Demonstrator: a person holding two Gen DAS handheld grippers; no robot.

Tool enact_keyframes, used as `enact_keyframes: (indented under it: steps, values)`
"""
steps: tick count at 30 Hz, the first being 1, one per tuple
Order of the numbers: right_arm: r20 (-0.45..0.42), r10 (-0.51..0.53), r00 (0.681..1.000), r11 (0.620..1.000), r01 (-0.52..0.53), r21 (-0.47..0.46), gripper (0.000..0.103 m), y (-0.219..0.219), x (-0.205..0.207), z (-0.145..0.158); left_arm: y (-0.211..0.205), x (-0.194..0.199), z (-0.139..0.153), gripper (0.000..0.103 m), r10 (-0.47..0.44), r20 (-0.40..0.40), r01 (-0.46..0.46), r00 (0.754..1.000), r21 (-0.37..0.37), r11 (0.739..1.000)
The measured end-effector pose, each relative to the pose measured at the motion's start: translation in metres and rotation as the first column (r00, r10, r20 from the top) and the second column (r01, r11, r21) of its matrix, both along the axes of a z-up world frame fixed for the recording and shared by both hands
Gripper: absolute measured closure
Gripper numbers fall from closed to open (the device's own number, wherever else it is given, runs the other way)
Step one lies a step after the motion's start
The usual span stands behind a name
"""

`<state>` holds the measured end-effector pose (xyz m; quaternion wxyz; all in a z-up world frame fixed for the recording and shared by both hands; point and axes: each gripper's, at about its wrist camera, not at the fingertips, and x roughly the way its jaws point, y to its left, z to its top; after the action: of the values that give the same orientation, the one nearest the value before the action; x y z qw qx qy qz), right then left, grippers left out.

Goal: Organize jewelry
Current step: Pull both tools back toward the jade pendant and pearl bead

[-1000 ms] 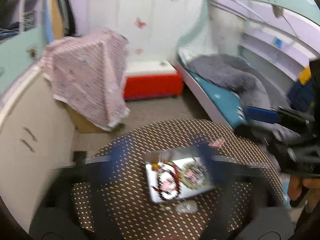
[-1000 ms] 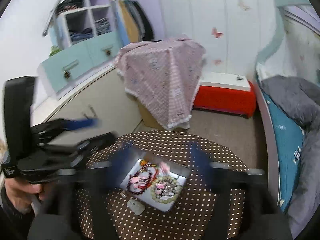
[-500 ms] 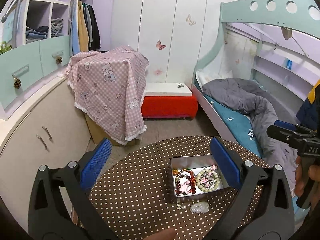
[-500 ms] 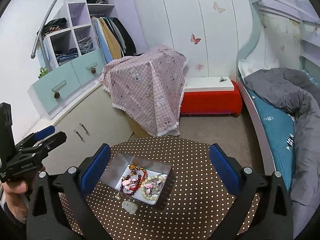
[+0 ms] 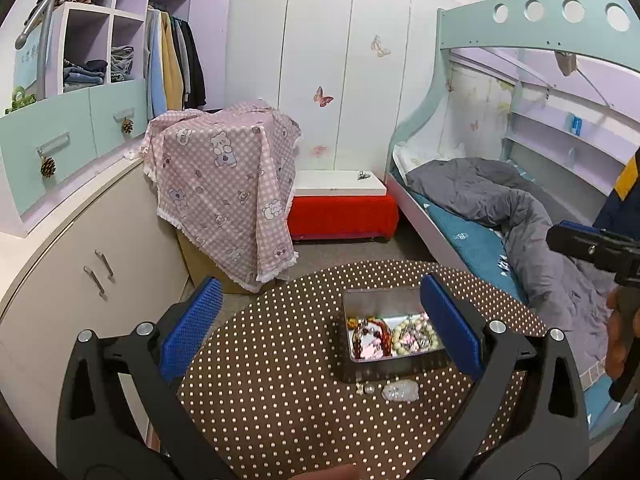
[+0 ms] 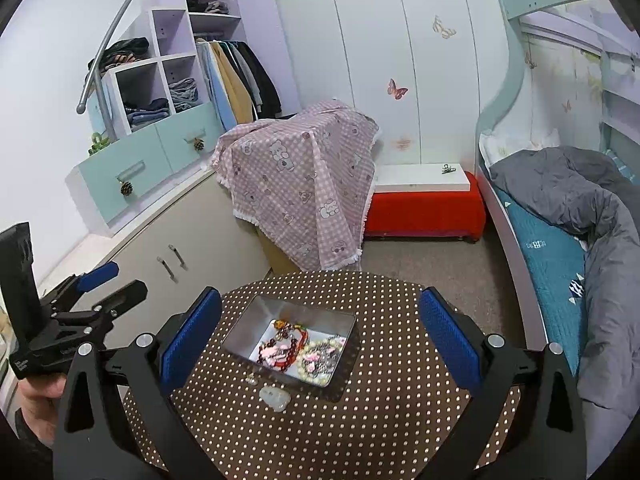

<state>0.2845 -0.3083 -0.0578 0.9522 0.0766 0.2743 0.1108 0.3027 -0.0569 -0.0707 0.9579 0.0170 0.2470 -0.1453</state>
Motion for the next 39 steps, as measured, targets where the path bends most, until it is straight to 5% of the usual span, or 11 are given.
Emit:
enact_keyframes:
  steps: [17, 29, 37, 39]
  values:
    - [-0.108, 0.019, 0.994, 1.000, -0.020, -0.008, 0.008, 0.010, -0.040, -0.056, -0.011, -0.018, -0.082, 0.006, -0.028, -0.152, 0.038, 0.988, 0.062, 0.997]
    - [-0.231, 0.032, 0.972, 0.999, -0.028, 0.020, 0.008, 0.010, -0.041, -0.108, -0.031, 0.010, -0.127, 0.006, -0.017, -0.287, 0.049, 0.958, 0.104, 0.993]
    - [-0.281, 0.056, 0.958, 0.998, -0.049, 0.031, 0.008, 0.015, -0.039, -0.128, -0.038, 0.037, -0.152, 0.034, -0.010, -0.367, 0.046, 0.930, 0.089, 0.995]
    - [-0.290, 0.060, 0.955, 0.998, -0.054, 0.030, 0.008, 0.017, -0.037, -0.132, -0.040, 0.037, -0.151, 0.051, -0.010, -0.359, 0.048, 0.933, 0.098, 0.994]
